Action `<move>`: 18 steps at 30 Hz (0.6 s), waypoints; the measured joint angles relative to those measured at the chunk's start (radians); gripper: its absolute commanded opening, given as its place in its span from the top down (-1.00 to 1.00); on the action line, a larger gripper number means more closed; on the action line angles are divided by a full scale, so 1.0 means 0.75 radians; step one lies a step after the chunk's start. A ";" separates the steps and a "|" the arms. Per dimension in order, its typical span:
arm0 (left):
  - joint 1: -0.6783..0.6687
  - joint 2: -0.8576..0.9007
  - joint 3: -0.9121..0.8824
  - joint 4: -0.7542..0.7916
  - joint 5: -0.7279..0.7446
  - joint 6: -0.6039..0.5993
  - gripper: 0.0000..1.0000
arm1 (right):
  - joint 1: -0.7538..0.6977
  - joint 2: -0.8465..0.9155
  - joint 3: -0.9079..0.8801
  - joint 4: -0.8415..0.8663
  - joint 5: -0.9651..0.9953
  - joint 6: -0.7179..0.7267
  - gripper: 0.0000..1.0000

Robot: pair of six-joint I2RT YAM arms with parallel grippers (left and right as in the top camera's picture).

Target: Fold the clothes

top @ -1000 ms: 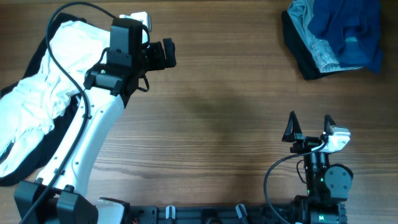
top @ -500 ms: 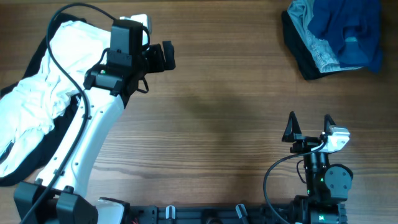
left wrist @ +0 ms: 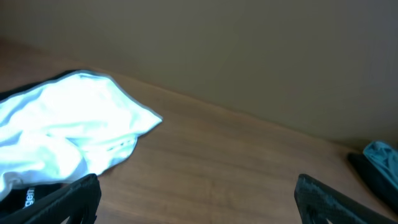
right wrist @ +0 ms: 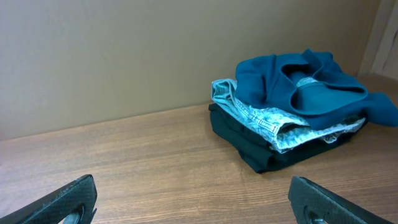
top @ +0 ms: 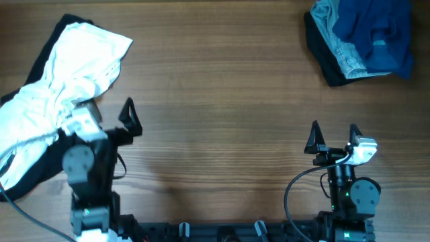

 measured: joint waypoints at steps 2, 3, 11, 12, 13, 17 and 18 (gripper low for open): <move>0.009 -0.140 -0.134 0.030 0.015 -0.001 -1.00 | 0.000 -0.001 -0.001 -0.001 0.000 0.000 -0.99; 0.014 -0.186 -0.174 0.031 0.016 -0.001 -1.00 | 0.000 -0.001 -0.001 -0.001 0.000 0.000 -0.99; 0.063 -0.475 -0.307 -0.044 0.020 -0.001 -1.00 | 0.000 -0.001 -0.001 -0.001 0.000 0.000 -1.00; 0.065 -0.505 -0.321 -0.047 0.020 -0.001 -1.00 | 0.000 -0.001 -0.001 -0.001 0.000 0.000 -0.99; 0.067 -0.540 -0.346 -0.049 0.020 0.000 -1.00 | 0.000 -0.001 -0.001 -0.001 0.000 0.000 -0.99; 0.067 -0.645 -0.386 -0.170 0.020 -0.001 -1.00 | 0.000 -0.001 -0.001 0.000 0.000 0.000 -1.00; 0.067 -0.657 -0.386 -0.202 0.020 -0.001 -1.00 | 0.000 -0.001 -0.001 -0.001 0.000 0.000 -0.99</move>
